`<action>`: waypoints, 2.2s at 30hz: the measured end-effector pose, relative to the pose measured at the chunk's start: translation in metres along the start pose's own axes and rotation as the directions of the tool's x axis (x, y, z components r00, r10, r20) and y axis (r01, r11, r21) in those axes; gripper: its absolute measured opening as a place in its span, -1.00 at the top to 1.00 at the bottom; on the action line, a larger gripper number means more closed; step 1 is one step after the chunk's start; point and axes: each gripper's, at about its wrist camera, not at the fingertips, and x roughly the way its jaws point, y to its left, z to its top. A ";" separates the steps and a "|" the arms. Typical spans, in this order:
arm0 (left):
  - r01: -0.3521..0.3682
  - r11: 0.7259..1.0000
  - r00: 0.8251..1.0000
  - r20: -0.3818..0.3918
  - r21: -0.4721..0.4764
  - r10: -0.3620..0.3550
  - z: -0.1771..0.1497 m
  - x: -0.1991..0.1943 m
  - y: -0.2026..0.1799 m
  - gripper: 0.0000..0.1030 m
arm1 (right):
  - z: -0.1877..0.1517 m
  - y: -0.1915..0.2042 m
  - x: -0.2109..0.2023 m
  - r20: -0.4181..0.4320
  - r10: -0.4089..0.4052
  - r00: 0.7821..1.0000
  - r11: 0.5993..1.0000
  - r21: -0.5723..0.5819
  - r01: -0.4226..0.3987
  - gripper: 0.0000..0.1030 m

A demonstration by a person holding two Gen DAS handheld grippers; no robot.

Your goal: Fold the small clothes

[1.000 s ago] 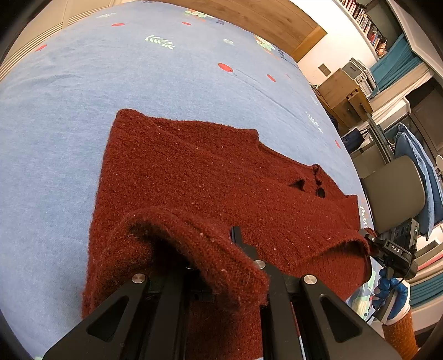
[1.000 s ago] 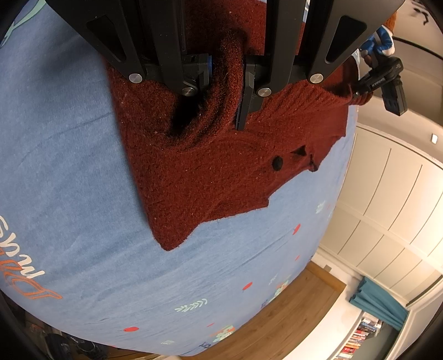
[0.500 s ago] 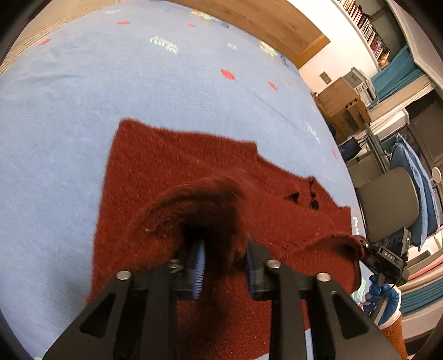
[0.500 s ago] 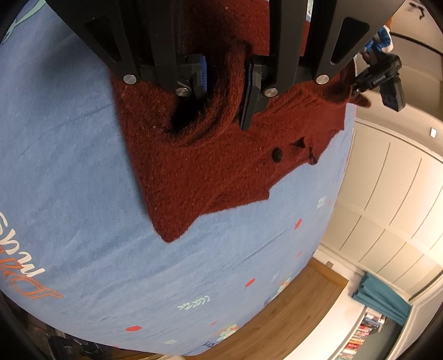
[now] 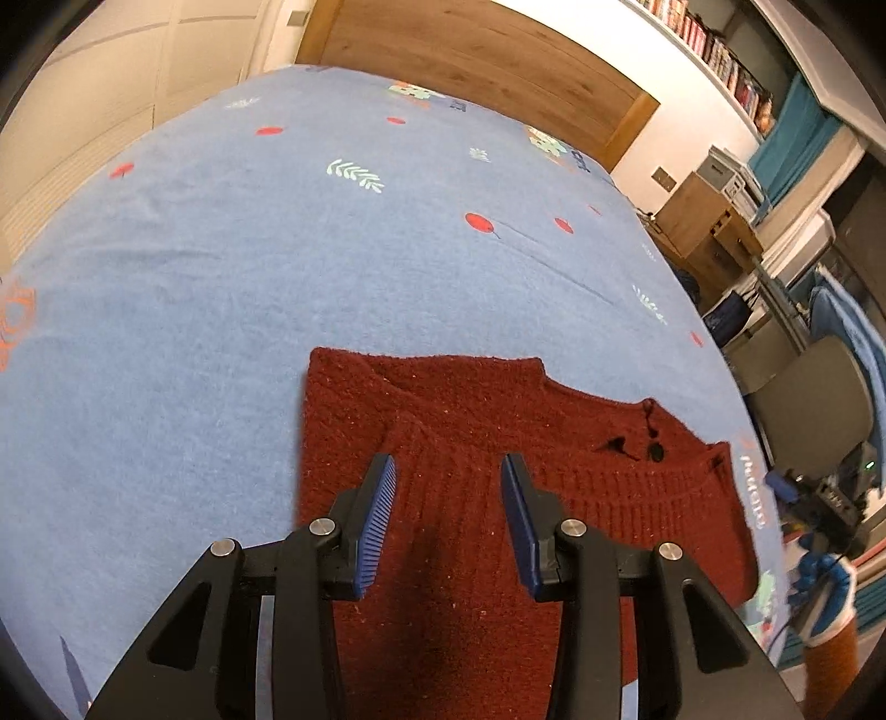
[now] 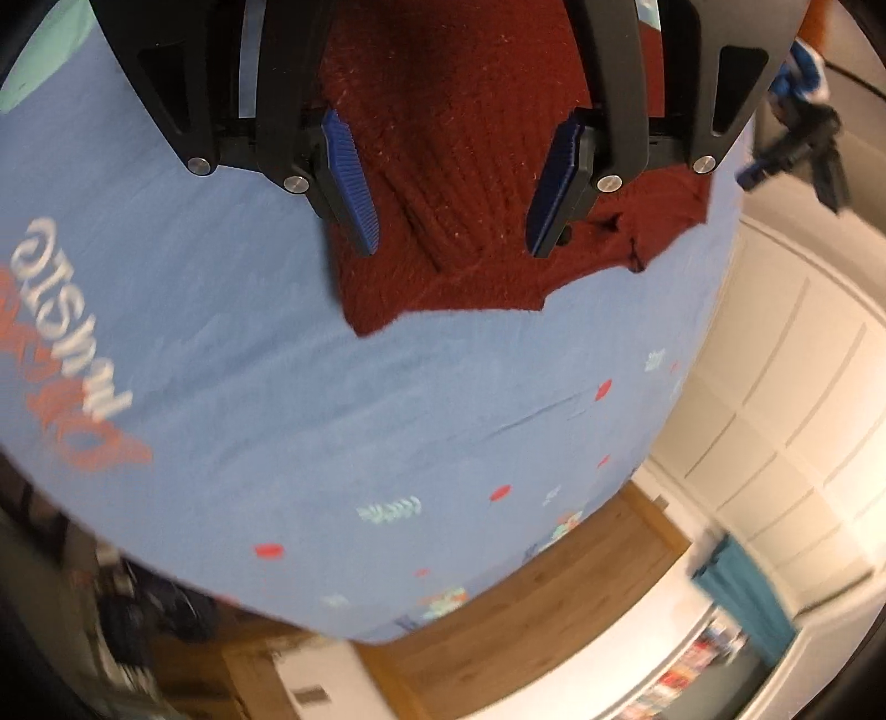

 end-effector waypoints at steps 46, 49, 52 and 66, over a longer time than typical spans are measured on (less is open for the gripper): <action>-0.111 0.987 0.994 0.018 0.119 0.110 -0.036 0.044 -0.030 0.32 | -0.043 0.059 0.051 -0.016 -0.173 0.985 0.932 -0.325 0.158 -0.11; -0.110 0.987 0.994 0.001 0.122 0.110 -0.039 0.051 -0.030 0.32 | -0.043 0.056 0.060 -0.028 -0.176 0.984 0.938 -0.310 0.159 -0.11; -0.113 0.987 0.993 -0.023 0.116 0.116 -0.045 0.061 -0.026 0.31 | -0.044 0.047 0.074 -0.055 -0.188 0.981 0.945 -0.281 0.165 -0.11; -0.141 0.983 0.990 0.014 0.114 0.140 -0.048 0.035 -0.036 0.25 | -0.045 0.046 0.044 -0.045 -0.168 0.985 0.964 -0.218 0.154 -0.12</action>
